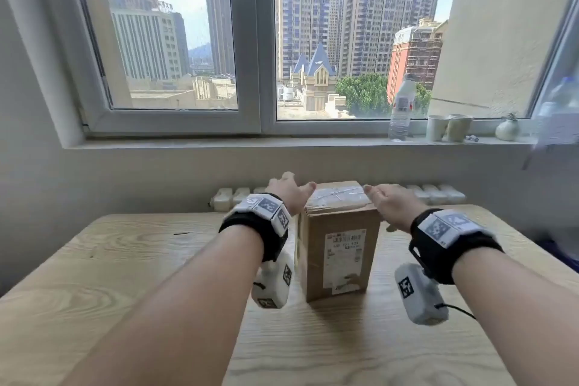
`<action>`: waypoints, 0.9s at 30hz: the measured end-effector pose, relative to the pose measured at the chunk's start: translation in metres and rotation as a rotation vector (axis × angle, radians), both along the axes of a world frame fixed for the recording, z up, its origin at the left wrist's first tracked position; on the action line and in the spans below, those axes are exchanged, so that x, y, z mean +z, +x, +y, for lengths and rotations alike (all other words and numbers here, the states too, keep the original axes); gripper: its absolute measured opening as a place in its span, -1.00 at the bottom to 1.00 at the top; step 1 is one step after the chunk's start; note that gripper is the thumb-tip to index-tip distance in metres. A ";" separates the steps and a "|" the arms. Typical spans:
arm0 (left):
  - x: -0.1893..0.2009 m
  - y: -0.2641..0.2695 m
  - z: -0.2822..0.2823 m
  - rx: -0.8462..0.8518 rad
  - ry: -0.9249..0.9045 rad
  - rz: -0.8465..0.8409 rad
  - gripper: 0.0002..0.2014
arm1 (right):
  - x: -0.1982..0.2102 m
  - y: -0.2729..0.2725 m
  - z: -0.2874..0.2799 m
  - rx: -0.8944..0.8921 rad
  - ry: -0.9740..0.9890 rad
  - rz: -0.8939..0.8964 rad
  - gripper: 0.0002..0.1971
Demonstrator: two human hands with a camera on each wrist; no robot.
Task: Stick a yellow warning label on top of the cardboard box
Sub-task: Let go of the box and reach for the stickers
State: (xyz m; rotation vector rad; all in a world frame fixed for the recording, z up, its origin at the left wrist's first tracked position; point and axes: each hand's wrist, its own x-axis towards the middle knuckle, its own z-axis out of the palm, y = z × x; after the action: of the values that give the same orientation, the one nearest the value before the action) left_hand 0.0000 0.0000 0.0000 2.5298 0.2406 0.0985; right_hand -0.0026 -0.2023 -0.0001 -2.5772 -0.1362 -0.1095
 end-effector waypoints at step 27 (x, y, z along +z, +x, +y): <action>-0.038 -0.110 0.107 0.210 -0.205 -0.022 -0.55 | 0.022 -0.126 0.144 0.330 0.224 -0.429 -0.76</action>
State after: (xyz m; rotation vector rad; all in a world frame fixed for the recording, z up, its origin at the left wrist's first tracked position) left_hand -0.1097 0.1067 -0.0379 2.2932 0.4823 0.1747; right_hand -0.1282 -0.0586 0.0215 -2.2396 -0.6638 -0.5212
